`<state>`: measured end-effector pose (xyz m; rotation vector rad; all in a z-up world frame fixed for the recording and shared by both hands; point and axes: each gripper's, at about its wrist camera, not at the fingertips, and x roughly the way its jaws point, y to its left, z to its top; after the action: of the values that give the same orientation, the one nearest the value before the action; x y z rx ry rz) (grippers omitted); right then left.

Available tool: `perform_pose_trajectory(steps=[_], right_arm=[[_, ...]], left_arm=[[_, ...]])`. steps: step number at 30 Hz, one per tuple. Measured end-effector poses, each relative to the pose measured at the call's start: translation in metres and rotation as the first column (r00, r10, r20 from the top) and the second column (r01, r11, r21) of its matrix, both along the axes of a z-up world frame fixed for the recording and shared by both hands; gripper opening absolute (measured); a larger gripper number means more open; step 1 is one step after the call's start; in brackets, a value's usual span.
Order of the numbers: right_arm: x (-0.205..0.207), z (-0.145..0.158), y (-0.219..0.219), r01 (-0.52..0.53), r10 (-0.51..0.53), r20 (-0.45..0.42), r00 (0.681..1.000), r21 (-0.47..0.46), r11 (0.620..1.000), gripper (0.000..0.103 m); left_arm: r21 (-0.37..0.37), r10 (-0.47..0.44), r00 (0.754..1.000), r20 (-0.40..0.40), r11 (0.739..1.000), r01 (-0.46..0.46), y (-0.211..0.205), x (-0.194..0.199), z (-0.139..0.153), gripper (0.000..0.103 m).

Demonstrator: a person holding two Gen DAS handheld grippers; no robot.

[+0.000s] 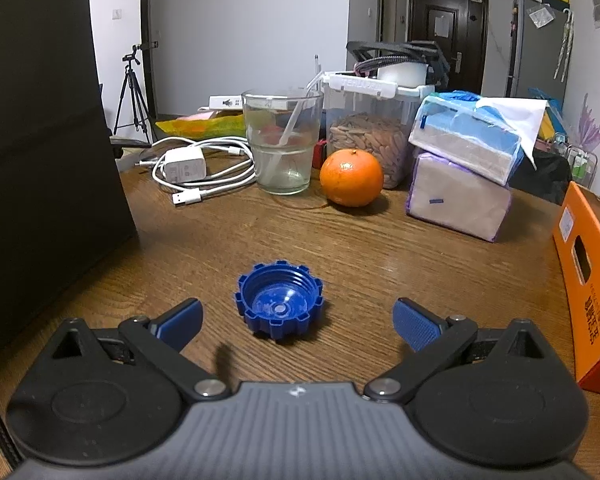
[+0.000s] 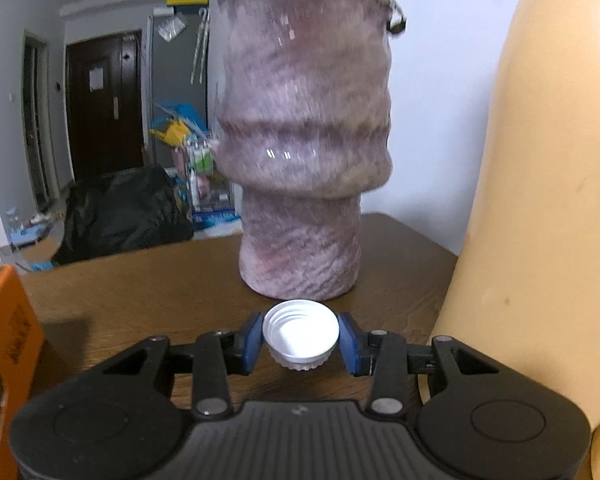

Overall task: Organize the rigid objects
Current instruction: 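Grasp the white cap by the vase with the right tool while the left tool hovers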

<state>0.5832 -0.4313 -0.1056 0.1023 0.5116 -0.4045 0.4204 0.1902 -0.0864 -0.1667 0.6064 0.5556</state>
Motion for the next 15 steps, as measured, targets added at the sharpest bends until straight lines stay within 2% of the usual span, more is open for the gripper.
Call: perform_pose_trajectory(steps=[6,8,10,11,13,14,15], right_arm=[[-0.016,0.006,0.011,-0.038,0.039,0.034,0.999,-0.016,0.999,0.039],[-0.018,0.007,0.013,-0.044,0.044,0.034,0.998,-0.021,0.999,0.039],[-0.019,0.006,0.015,-0.048,0.049,0.035,0.998,-0.023,0.999,0.039],[-0.020,0.006,0.016,-0.049,0.050,0.035,0.998,-0.024,0.999,0.039],[-0.021,0.006,0.016,-0.051,0.052,0.036,0.998,-0.025,0.998,0.039],[-0.021,0.006,0.017,-0.052,0.053,0.036,0.998,-0.025,0.998,0.039],[-0.021,0.006,0.017,-0.052,0.053,0.036,0.998,-0.026,0.998,0.039]], left_arm=[[0.011,0.009,1.000,0.001,1.000,-0.009,0.005,0.005,-0.001,0.103],[0.024,0.004,1.000,0.007,1.000,-0.004,0.006,0.006,0.000,0.097],[0.029,-0.007,1.000,0.009,1.000,0.007,0.006,0.009,0.000,0.082],[0.026,-0.012,1.000,0.002,1.000,0.012,0.007,0.010,0.000,0.078],[0.014,-0.021,1.000,-0.009,1.000,0.021,0.009,0.014,-0.002,0.058],[0.005,-0.025,1.000,-0.010,1.000,0.025,0.010,0.015,-0.003,0.053],[-0.005,-0.031,0.999,-0.007,1.000,0.031,0.011,0.015,-0.003,0.053]])
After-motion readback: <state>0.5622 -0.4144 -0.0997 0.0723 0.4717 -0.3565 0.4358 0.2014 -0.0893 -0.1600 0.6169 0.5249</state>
